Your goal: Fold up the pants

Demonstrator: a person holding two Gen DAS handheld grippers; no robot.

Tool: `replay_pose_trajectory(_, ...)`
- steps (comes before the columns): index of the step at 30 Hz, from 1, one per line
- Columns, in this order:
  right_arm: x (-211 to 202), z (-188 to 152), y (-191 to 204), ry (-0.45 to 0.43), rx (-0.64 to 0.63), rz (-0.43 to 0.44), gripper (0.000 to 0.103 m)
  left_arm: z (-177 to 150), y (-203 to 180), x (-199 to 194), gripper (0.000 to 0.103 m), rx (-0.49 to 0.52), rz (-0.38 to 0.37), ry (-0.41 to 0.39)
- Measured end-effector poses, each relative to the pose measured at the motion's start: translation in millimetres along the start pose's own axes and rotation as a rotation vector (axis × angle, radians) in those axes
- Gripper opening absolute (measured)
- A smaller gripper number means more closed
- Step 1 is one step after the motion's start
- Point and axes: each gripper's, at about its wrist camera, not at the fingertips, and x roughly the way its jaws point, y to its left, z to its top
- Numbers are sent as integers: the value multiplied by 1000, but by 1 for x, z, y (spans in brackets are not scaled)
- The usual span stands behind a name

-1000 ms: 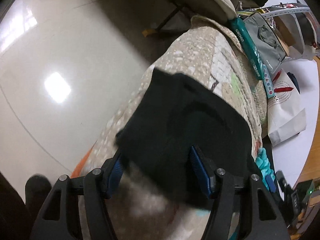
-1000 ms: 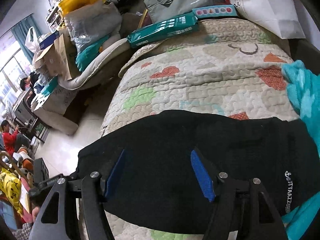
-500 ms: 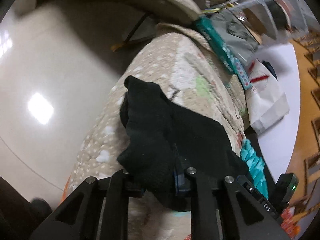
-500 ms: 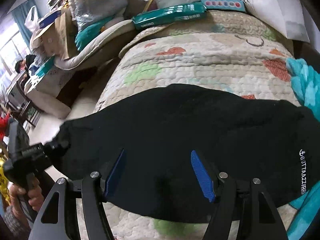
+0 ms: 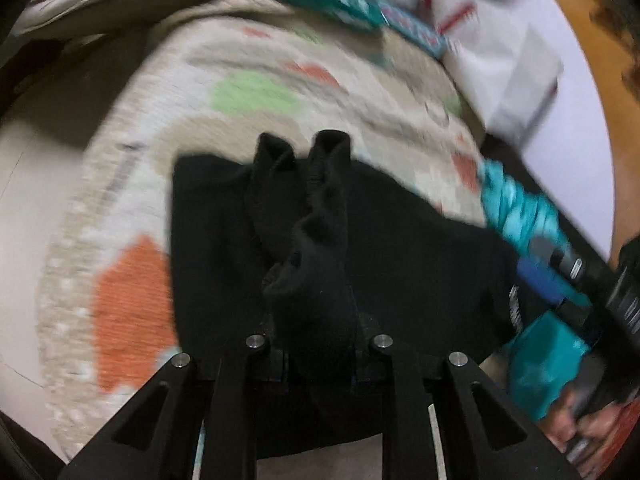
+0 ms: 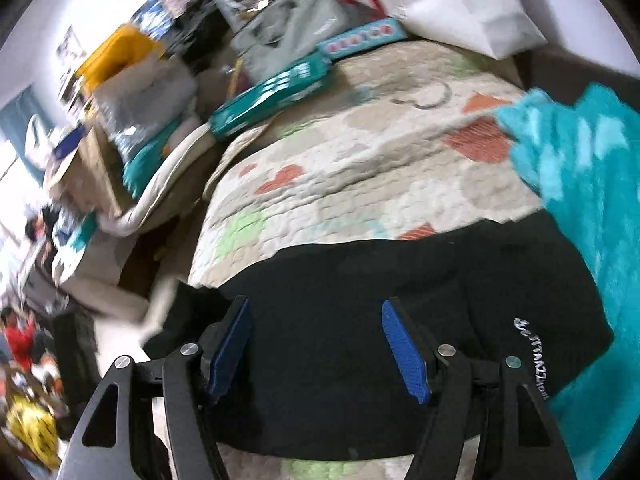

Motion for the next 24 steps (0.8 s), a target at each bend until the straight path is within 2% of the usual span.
replay_pose_trajectory(3,4,1,-11,5,45,-1,72,-11,-24,18,19,88,49,26)
replay_pose_trajectory(5,8,1,-17,8,63,-10,72,-15,-30,17,24,120,58,13)
replay_pose_trajectory(7,12,2,-23,15,90,-11,73,-16,-32,14,38,123,29,21)
replay_pose_trajectory(10,17,1,-31,28,130,-4,74,-19,-40,9,51,140,-8,31)
replay_pose_trajectory(13,17,-1,-30,22,120,-19,74,-26,-50,-6,55,197,-57,41)
replay_pose_trajectory(16,19,-4,-16,14,61,6,74,-35,-48,-26,55,214,-112,40)
replay_pose_trajectory(19,27,-12,15,21,-49,76,74,-39,-29,-45,55,174,-100,1)
replay_pose_trajectory(22,41,-19,57,23,-217,111,74,-37,2,-58,55,50,-87,-47)
replay_pose_trajectory(24,53,-29,84,28,-330,102,74,-36,24,-61,55,-39,-82,-59)
